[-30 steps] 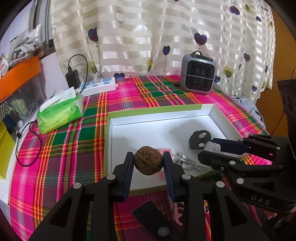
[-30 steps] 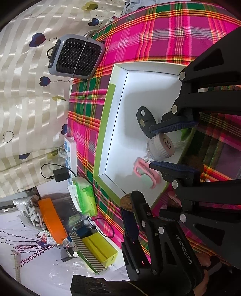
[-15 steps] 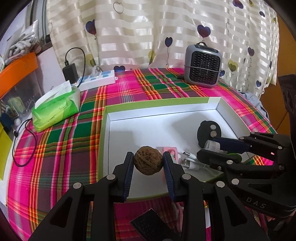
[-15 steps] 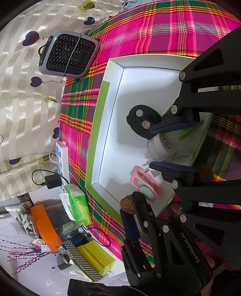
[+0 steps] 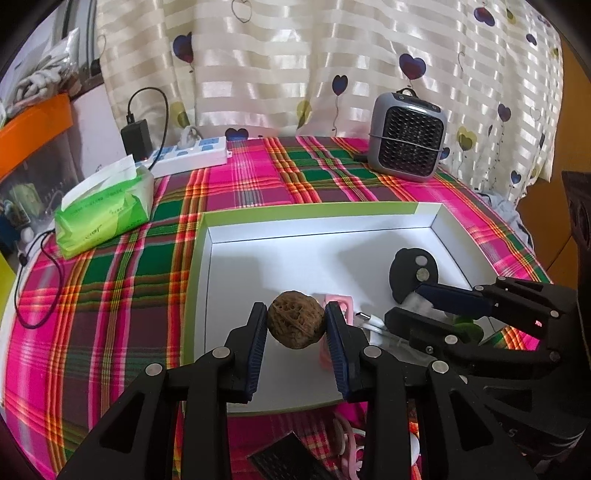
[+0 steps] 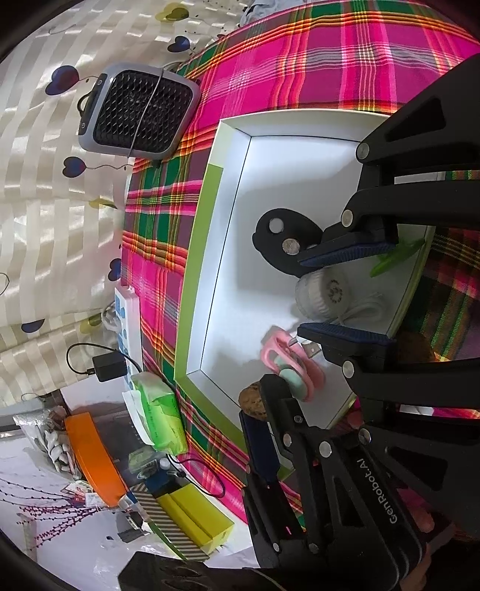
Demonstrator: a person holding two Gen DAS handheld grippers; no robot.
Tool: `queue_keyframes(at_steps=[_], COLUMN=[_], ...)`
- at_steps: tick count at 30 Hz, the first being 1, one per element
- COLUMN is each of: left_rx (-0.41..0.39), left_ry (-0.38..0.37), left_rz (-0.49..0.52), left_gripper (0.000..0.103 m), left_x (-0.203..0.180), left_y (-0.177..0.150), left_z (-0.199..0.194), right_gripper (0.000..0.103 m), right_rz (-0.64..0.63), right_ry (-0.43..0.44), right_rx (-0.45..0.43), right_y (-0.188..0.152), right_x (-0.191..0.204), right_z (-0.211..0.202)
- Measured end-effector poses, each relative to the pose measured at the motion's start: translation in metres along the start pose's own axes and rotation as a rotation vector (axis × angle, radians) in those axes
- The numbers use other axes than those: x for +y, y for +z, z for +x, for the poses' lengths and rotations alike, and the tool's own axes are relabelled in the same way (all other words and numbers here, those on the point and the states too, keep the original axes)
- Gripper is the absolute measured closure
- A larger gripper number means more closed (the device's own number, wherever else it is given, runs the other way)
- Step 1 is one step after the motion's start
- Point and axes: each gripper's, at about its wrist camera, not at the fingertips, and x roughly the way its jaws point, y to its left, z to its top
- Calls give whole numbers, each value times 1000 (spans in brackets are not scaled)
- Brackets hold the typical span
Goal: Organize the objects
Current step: 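Carry the walnut with the left tool while the right tool carries the spool over the box, then open the left tool to drop the walnut while the right tool releases the spool into the box, then withdraw both tools from the box back toward the remaining items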
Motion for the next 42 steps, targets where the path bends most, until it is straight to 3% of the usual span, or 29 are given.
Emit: queue_keyframes(at_steps=[26, 42], left_rx=[-63, -132], left_ry=[42, 79], left_rz=[-19, -13], left_gripper=[73, 73], left_x=[-5, -18], left_y=[-9, -21], left_z=[-48, -94], right_gripper=[62, 61], right_rz=[-47, -58], right_ry=[-14, -86], right_rx=[-72, -137], right_y=[-5, -15], right_x=[19, 41], right_z=[-37, -83])
